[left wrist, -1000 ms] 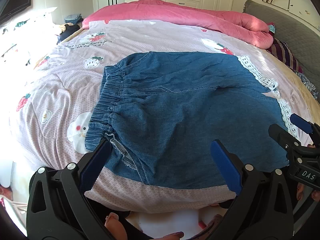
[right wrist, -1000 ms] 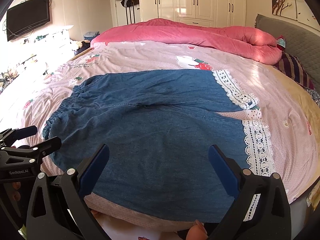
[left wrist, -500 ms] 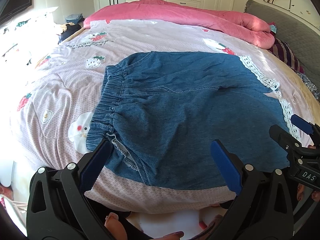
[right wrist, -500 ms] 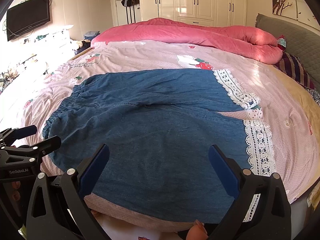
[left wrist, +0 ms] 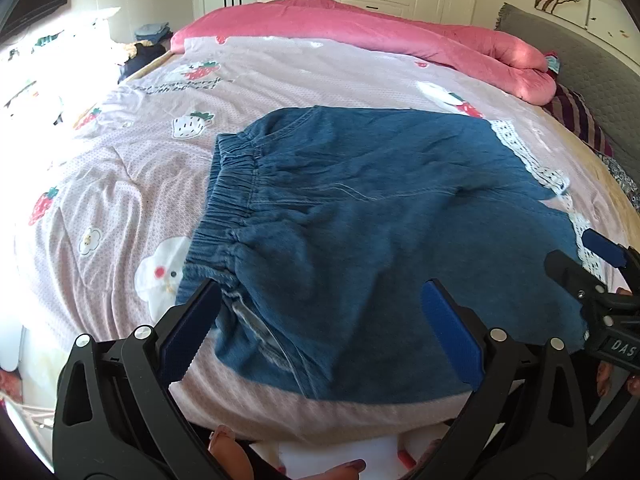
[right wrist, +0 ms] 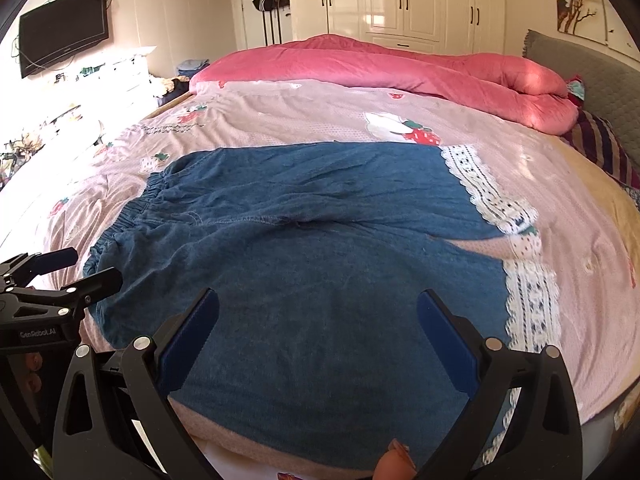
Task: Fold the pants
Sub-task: 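Grasp the elastic waistband with the left tool while the right tool grasps the waistband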
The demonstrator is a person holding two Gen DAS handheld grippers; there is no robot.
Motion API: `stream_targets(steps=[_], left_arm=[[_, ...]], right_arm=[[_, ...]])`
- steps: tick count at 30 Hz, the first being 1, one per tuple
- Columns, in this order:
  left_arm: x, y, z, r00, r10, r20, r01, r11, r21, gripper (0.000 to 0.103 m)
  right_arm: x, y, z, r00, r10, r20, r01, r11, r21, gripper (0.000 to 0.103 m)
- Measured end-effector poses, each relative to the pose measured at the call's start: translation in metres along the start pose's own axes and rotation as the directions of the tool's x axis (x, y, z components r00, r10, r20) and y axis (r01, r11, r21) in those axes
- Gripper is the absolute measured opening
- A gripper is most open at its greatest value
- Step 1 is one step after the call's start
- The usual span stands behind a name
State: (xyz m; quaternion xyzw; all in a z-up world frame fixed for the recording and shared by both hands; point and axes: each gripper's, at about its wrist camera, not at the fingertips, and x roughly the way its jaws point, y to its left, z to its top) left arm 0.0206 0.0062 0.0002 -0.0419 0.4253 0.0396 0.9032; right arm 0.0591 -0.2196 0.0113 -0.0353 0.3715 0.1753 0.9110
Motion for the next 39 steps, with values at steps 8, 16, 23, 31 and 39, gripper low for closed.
stream_targets(steps=[8, 16, 23, 31, 39], left_arm=[[0.031, 0.037, 0.029, 1.0, 0.022, -0.015, -0.023, 0.999, -0.042, 0.094], [0.074, 0.075, 0.087, 0.998, 0.053, -0.02, -0.052, 0.999, 0.01, 0.094], [0.114, 0.082, 0.119, 0.999, 0.016, -0.051, -0.013, 0.998, 0.055, 0.094], [0.14, 0.081, 0.14, 0.997, -0.034, -0.063, 0.04, 0.994, 0.1, 0.048], [0.148, 0.081, 0.137, 0.993, -0.104, -0.055, 0.111, 0.985, 0.134, 0.005]], right_arm=[[0.043, 0.002, 0.023, 0.991, 0.098, -0.094, -0.102, 0.994, -0.039, 0.099], [0.078, 0.01, 0.057, 0.99, 0.09, -0.106, -0.102, 0.988, -0.114, 0.099], [0.11, 0.016, 0.089, 0.988, 0.094, -0.119, -0.112, 0.982, -0.154, 0.099], [0.153, 0.026, 0.136, 0.981, 0.121, -0.149, -0.153, 0.961, -0.231, 0.099], [0.198, 0.053, 0.169, 0.964, 0.142, -0.223, -0.221, 0.896, -0.384, 0.099]])
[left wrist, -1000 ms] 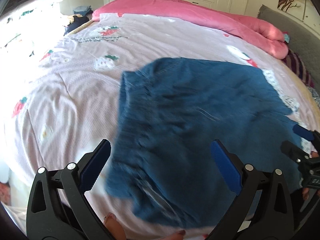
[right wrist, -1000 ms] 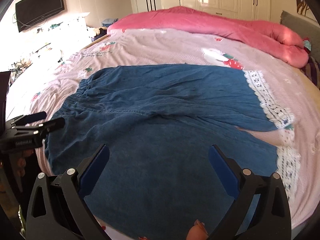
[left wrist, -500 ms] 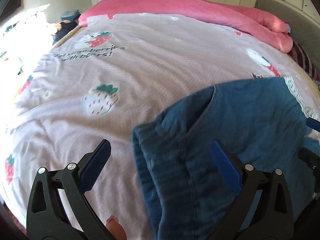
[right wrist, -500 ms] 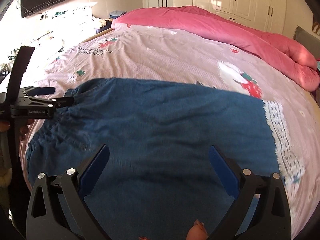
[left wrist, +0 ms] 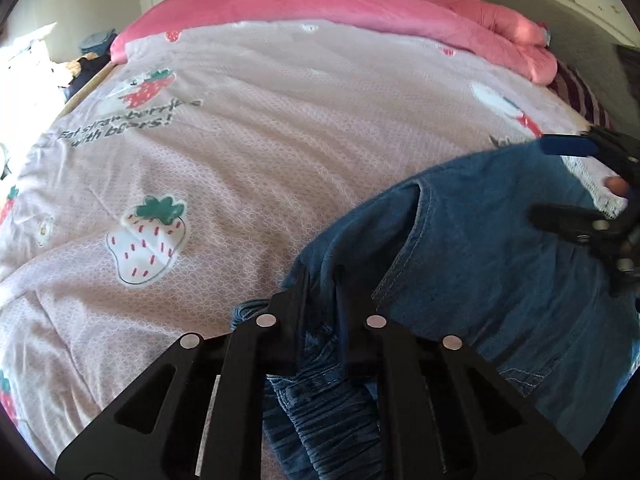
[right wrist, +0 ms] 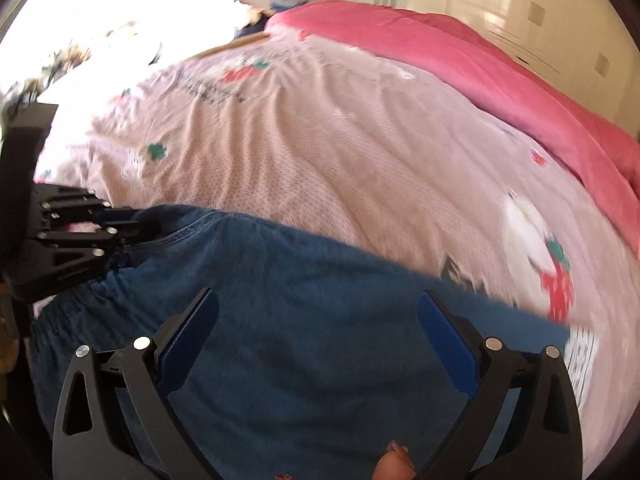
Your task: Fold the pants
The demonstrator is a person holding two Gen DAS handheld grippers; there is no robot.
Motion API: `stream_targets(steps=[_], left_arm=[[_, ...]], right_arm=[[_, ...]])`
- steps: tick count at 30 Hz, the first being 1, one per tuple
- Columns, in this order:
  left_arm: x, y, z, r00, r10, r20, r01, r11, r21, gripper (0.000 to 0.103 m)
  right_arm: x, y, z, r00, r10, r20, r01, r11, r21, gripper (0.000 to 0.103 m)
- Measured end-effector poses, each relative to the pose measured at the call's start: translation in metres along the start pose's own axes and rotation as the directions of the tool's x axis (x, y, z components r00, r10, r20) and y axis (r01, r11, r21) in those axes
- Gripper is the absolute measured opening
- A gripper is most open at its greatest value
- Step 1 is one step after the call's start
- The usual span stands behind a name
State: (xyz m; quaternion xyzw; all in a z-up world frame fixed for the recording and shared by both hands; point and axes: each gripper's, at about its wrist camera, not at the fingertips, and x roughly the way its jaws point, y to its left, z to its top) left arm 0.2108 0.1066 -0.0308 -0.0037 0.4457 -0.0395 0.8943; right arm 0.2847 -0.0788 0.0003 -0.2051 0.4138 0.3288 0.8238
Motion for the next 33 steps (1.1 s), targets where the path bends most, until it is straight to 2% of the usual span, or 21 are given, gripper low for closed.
stream_targets(steps=[8, 11, 13, 14, 16, 21, 25, 30, 33], left_arm=[[-0.034, 0.006, 0.005, 0.986, -0.033, 0.161, 0.036, 0.999, -0.012, 0.004], [-0.043, 0.002, 0.006, 0.979, -0.04, 0.202, 0.038, 0.999, 0.013, 0.004], [-0.044, 0.0, 0.006, 0.979, -0.039, 0.202, 0.036, 0.999, 0.023, 0.004], [-0.042, 0.0, 0.005, 0.979, -0.039, 0.198, 0.035, 0.999, 0.025, 0.004], [-0.041, 0.0, 0.003, 0.98, -0.017, 0.196, 0.011, 0.999, 0.034, 0.004], [-0.053, 0.002, -0.003, 0.972, -0.014, 0.236, 0.008, 1.0, 0.027, 0.004], [-0.074, -0.009, -0.013, 0.952, -0.021, 0.305, -0.007, 0.996, 0.092, 0.005], [-0.101, -0.022, -0.032, 0.928, -0.009, 0.373, -0.043, 0.99, 0.133, 0.005], [-0.123, -0.033, -0.057, 0.909, -0.028, 0.416, -0.041, 0.987, 0.156, 0.005]], right_arm=[[0.038, 0.012, 0.037, 0.997, 0.013, -0.078, -0.028, 0.979, -0.2, 0.099], [0.051, 0.008, 0.044, 0.991, 0.069, -0.114, -0.089, 0.979, -0.182, 0.094], [0.054, 0.006, 0.046, 0.977, 0.165, -0.132, -0.183, 0.973, -0.142, 0.042], [0.052, 0.007, 0.046, 0.973, 0.189, -0.134, -0.207, 0.97, -0.13, 0.036], [0.042, 0.014, 0.042, 0.976, 0.186, -0.116, -0.203, 0.967, -0.152, 0.017], [-0.002, 0.023, 0.027, 0.985, 0.17, -0.005, -0.169, 0.975, -0.142, 0.011], [-0.048, 0.033, 0.007, 0.985, 0.153, 0.079, -0.146, 0.985, -0.095, 0.011], [-0.099, 0.051, -0.035, 0.964, 0.199, 0.176, -0.195, 0.98, -0.043, 0.011], [-0.114, 0.064, -0.065, 0.958, 0.213, 0.194, -0.212, 0.977, -0.025, 0.011]])
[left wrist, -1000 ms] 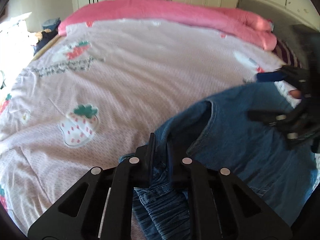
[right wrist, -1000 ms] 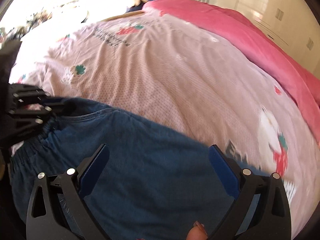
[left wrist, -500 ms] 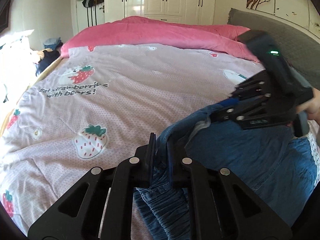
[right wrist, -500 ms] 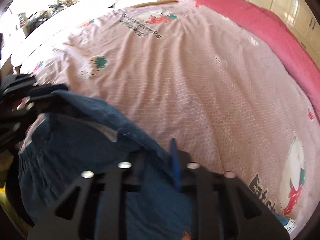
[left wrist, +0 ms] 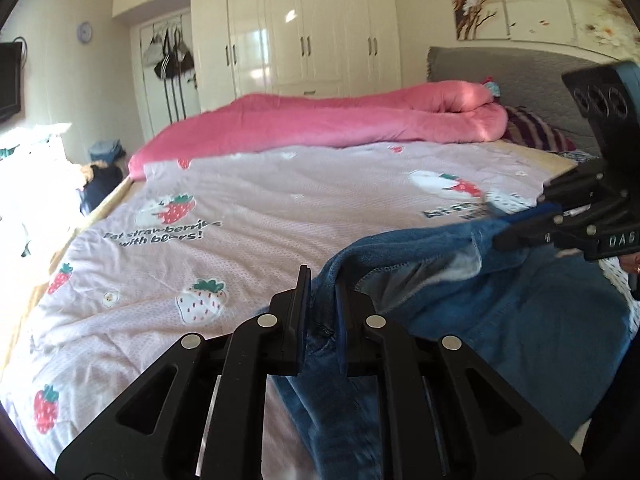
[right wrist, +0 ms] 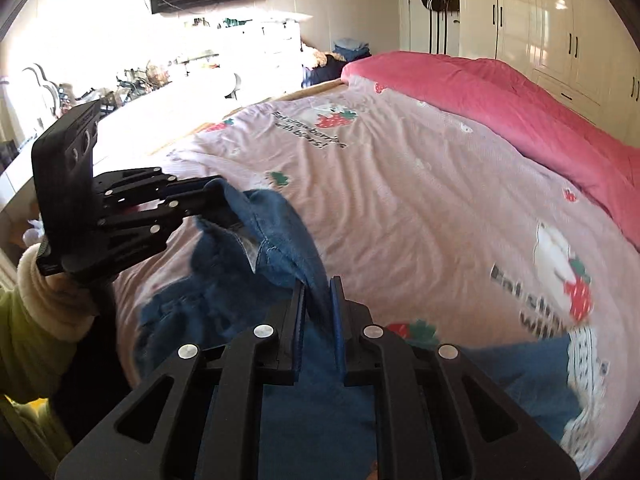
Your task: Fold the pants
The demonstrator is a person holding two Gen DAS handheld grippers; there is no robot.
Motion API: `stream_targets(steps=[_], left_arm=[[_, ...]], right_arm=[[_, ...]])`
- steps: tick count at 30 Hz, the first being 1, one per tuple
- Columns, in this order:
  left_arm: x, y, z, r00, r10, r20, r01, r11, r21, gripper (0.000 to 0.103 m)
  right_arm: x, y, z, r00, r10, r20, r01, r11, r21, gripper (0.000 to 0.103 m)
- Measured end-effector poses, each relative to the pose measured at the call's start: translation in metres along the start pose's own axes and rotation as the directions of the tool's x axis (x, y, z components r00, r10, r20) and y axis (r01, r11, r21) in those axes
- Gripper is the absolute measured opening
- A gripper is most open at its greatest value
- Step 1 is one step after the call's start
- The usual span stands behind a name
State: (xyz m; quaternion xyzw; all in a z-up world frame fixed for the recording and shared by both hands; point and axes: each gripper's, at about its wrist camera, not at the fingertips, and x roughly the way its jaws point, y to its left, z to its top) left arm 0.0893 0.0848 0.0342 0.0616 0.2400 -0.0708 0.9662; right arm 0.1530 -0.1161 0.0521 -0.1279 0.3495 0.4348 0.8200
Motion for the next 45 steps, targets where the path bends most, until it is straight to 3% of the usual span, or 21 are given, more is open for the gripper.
stream_targets(steps=[4, 11, 18, 23, 27, 34, 38, 40, 43, 45], left_arm=[[-0.031, -0.02, -0.019, 1.0, -0.001, 0.017, 0.0, 0.999, 0.037, 0.006], [-0.067, -0.038, -0.052, 0.999, -0.014, -0.039, 0.014, 1.0, 0.017, 0.007], [-0.079, -0.045, -0.081, 0.989, 0.041, -0.14, -0.033, 0.998, 0.057, 0.009], [-0.087, -0.041, -0.094, 0.979, 0.06, -0.193, -0.054, 0.998, 0.034, 0.009], [-0.085, -0.046, -0.106, 0.968, 0.062, -0.242, -0.051, 0.997, 0.051, 0.01], [-0.091, -0.036, -0.106, 0.963, 0.047, -0.266, -0.056, 0.998, -0.03, 0.022], [-0.1, -0.027, -0.106, 0.96, 0.015, -0.279, -0.044, 0.994, -0.099, 0.03], [-0.111, -0.022, -0.101, 0.964, 0.002, -0.267, -0.041, 0.99, -0.138, 0.034], [-0.132, -0.016, -0.086, 0.973, 0.073, -0.219, -0.104, 0.986, -0.132, 0.034], [-0.14, -0.013, -0.074, 0.981, 0.061, -0.183, -0.091, 0.982, -0.164, 0.034]], right_arm=[[-0.015, 0.021, -0.032, 1.0, 0.025, 0.003, -0.025, 0.999, 0.025, 0.011], [-0.033, 0.053, -0.075, 0.997, 0.083, -0.005, -0.083, 0.996, 0.044, 0.011], [-0.016, 0.088, -0.108, 0.988, 0.131, -0.076, -0.128, 0.991, 0.046, 0.011], [0.002, 0.108, -0.12, 0.983, 0.131, -0.131, -0.131, 0.991, 0.004, 0.011], [0.015, 0.099, -0.128, 0.974, 0.16, -0.163, -0.149, 0.986, 0.076, 0.012], [0.014, 0.112, -0.129, 0.981, 0.118, -0.155, -0.118, 0.993, 0.006, 0.014], [0.021, 0.112, -0.133, 0.98, 0.118, -0.159, -0.115, 0.993, 0.028, 0.014], [0.021, 0.111, -0.134, 0.98, 0.123, -0.153, -0.12, 0.992, 0.031, 0.015], [0.021, 0.109, -0.136, 0.98, 0.129, -0.152, -0.124, 0.991, 0.04, 0.015], [0.021, 0.106, -0.139, 0.979, 0.135, -0.15, -0.129, 0.99, 0.05, 0.016]])
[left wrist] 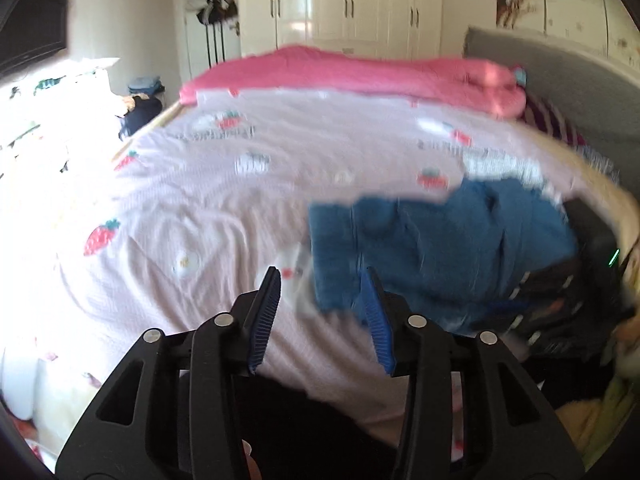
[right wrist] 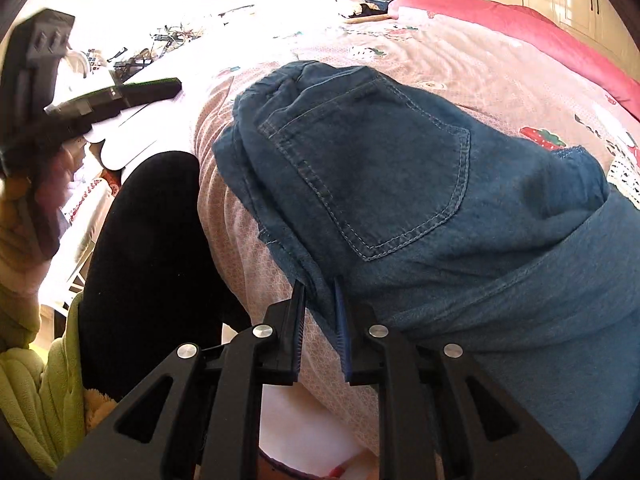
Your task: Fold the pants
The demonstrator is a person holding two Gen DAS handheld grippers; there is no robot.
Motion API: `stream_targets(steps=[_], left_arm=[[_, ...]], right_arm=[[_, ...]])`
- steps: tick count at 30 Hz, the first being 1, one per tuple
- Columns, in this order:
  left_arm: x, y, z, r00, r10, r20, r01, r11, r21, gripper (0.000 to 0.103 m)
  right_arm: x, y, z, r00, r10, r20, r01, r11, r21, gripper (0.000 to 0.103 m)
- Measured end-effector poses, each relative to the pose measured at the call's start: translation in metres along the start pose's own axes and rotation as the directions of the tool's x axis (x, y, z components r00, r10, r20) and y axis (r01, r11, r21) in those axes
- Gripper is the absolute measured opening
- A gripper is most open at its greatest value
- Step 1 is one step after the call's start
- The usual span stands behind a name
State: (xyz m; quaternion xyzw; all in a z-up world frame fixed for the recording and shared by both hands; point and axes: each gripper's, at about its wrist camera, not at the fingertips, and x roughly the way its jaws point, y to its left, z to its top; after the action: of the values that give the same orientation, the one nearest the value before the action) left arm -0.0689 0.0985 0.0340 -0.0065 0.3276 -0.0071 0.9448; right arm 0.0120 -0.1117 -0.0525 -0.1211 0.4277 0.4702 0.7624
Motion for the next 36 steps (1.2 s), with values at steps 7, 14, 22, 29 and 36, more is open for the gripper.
stream_targets(steps=[7, 14, 22, 29, 36], left_arm=[[0.047, -0.053, 0.027, 0.987, -0.151, -0.059, 0.153, 0.988, 0.031, 0.033], [0.106, -0.056, -0.017, 0.968, -0.105, -0.23, 0.108, 0.994, -0.001, 0.028], [0.108, -0.059, -0.026, 0.974, -0.094, -0.206, 0.104, 0.994, 0.039, 0.028], [0.089, -0.051, -0.017, 0.972, -0.172, -0.163, 0.167, 0.985, -0.043, 0.043], [0.049, -0.08, 0.016, 0.97, -0.232, -0.07, 0.235, 0.971, 0.037, 0.072]], right_arm=[[-0.01, 0.001, 0.002, 0.999, 0.039, 0.01, -0.039, 0.999, 0.022, 0.027], [-0.066, -0.034, 0.003, 0.99, -0.042, 0.135, 0.021, 0.988, 0.156, 0.037], [-0.042, -0.06, 0.016, 0.981, -0.182, 0.072, 0.164, 0.965, 0.206, 0.05], [-0.041, -0.067, 0.003, 0.983, -0.167, 0.074, 0.144, 0.958, 0.249, 0.053], [-0.103, -0.087, -0.002, 0.958, -0.189, 0.215, 0.105, 0.931, 0.351, 0.073]])
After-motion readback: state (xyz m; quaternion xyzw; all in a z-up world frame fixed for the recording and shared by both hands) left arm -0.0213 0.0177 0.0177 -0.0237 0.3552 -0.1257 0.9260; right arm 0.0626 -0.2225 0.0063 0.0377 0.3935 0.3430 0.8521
